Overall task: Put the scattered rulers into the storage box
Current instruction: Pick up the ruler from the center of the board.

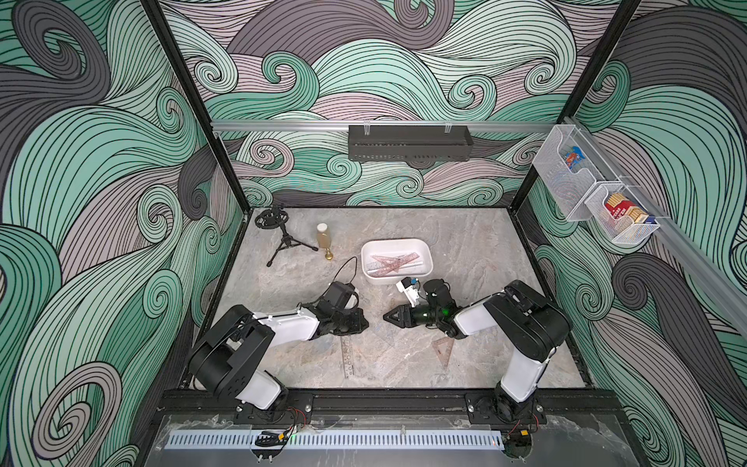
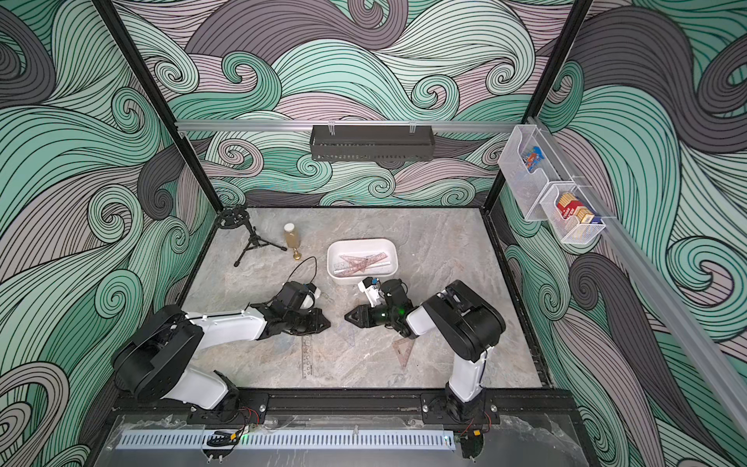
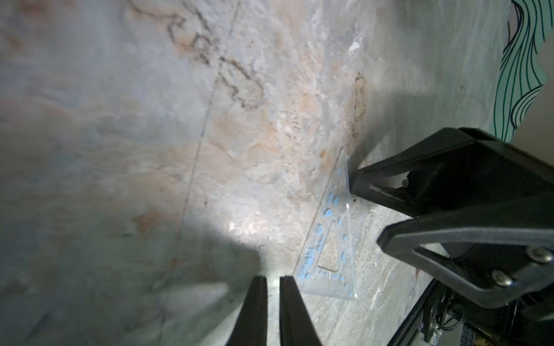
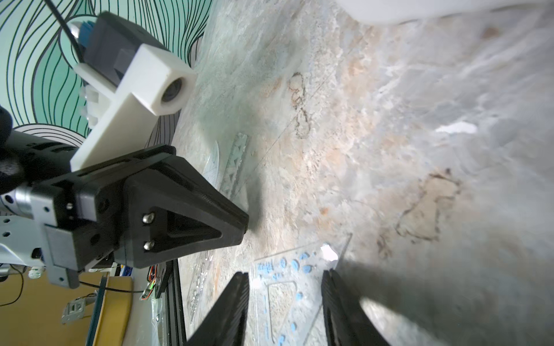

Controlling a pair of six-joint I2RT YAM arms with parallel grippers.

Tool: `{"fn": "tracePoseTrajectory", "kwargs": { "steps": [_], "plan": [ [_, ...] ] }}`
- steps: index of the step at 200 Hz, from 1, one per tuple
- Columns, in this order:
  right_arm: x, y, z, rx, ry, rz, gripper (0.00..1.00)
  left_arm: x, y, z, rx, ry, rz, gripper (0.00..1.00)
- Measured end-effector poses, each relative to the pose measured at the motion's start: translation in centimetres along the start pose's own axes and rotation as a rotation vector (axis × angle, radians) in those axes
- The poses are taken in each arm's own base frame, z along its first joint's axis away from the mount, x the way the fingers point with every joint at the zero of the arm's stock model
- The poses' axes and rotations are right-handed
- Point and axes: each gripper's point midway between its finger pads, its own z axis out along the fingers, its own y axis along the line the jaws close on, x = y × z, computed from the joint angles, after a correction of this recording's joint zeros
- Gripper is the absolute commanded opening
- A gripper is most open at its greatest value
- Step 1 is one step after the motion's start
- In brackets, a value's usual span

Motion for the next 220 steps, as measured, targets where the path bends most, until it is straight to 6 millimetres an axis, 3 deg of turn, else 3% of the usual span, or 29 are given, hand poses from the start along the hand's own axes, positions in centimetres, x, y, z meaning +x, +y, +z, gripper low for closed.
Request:
{"fn": "tracePoseTrajectory", "kwargs": {
  "steps": [24, 59, 89, 120, 178, 220],
  "plan": [
    [0.3, 0.1, -0.4, 0.011, 0.012, 0.001, 0.27, 0.1, 0.1, -0.3, 0.009, 0.002, -0.006, 0.20],
    [-0.5, 2.1, -1.8, -0.012, -0.026, -0.073, 0.16, 0.5, -0.6, -0.3, 0.047, 0.026, -0.004, 0.22],
    [-0.1, 2.6, -1.5, -0.019, -0.016, -0.093, 0.10, 0.6, -0.9, -0.3, 0.065, 0.037, -0.002, 0.29],
    [1.5, 1.9, -0.6, -0.010, 0.033, -0.076, 0.08, 0.8, -1.0, -0.3, 0.073, 0.045, 0.004, 0.37],
    [3.8, 0.6, -0.3, 0.013, 0.086, -0.047, 0.06, 1.1, -1.5, 0.2, 0.108, 0.071, 0.005, 0.37],
    [3.7, 0.5, -0.3, 0.007, 0.070, -0.066, 0.05, 1.1, -1.9, 0.5, 0.137, 0.081, 0.009, 0.37]
  ]
}}
